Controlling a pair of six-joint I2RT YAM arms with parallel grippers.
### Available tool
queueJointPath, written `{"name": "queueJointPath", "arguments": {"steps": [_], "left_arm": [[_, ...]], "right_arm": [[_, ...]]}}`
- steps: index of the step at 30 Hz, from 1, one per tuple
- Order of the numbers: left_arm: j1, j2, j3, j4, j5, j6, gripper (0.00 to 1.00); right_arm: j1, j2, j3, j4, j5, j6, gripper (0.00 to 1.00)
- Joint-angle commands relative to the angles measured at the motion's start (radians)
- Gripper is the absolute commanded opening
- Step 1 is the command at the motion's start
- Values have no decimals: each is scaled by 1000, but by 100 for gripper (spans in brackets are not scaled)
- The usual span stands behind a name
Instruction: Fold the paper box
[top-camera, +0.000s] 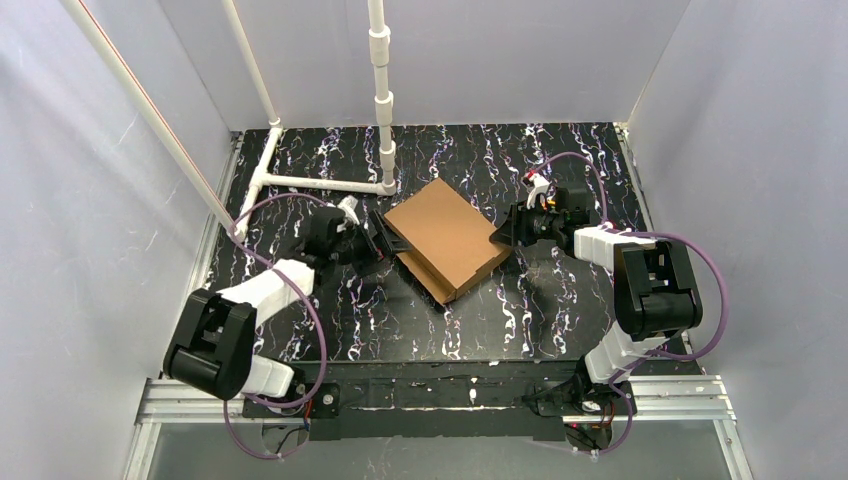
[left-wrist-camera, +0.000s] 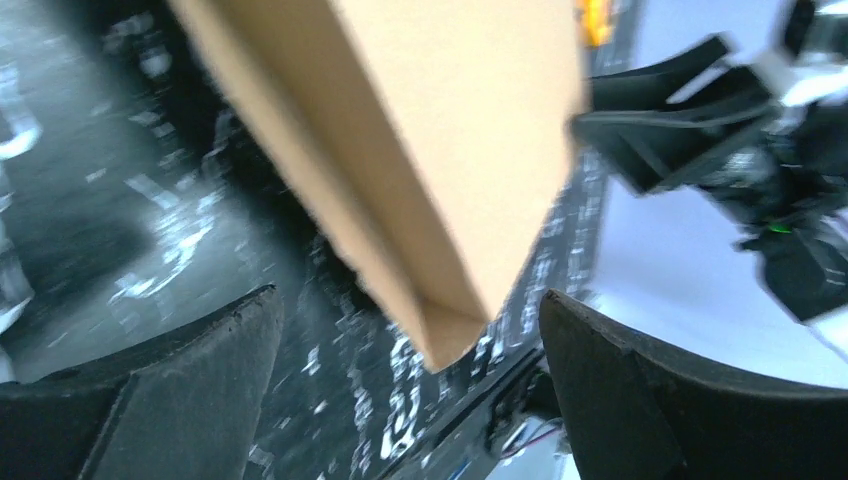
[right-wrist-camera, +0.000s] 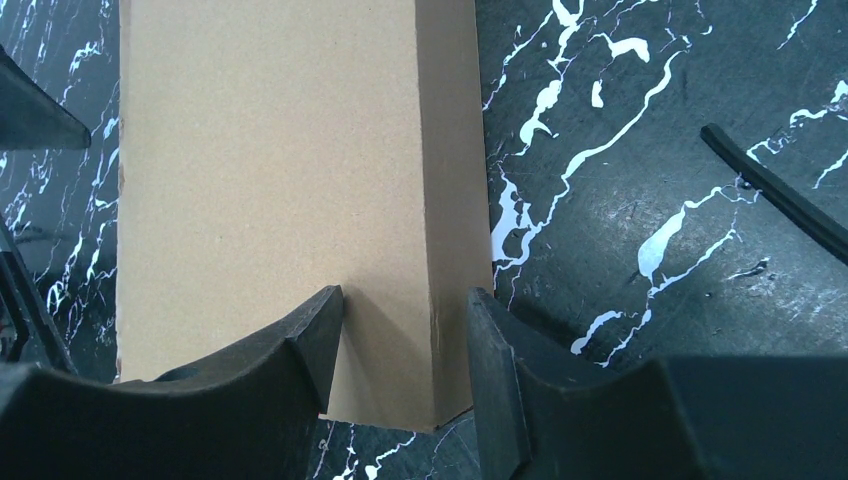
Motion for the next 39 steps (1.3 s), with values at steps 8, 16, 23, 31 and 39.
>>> {"name": "queueJointPath", "arguments": {"steps": [8,16,23,31,39], "left_arm": [[-288,50,-248,552,-82,-366,98],[-347,233,-210,544,-95,-540,98],[-389,260,-165,519,-145,-549,98],[-425,260,-121,345,-196,-616,86],[-449,236,29,-11,-261,-614,57]], "right_arm": [[15,43,-3,-95,73,-62,55],[15,42,-3,-96,70,-62,55],[15,44,-1,-96,69,-62,55],[16,44,-2,-96,70,-63,55],[17,46,-3,-96,71,-79,55]]}}
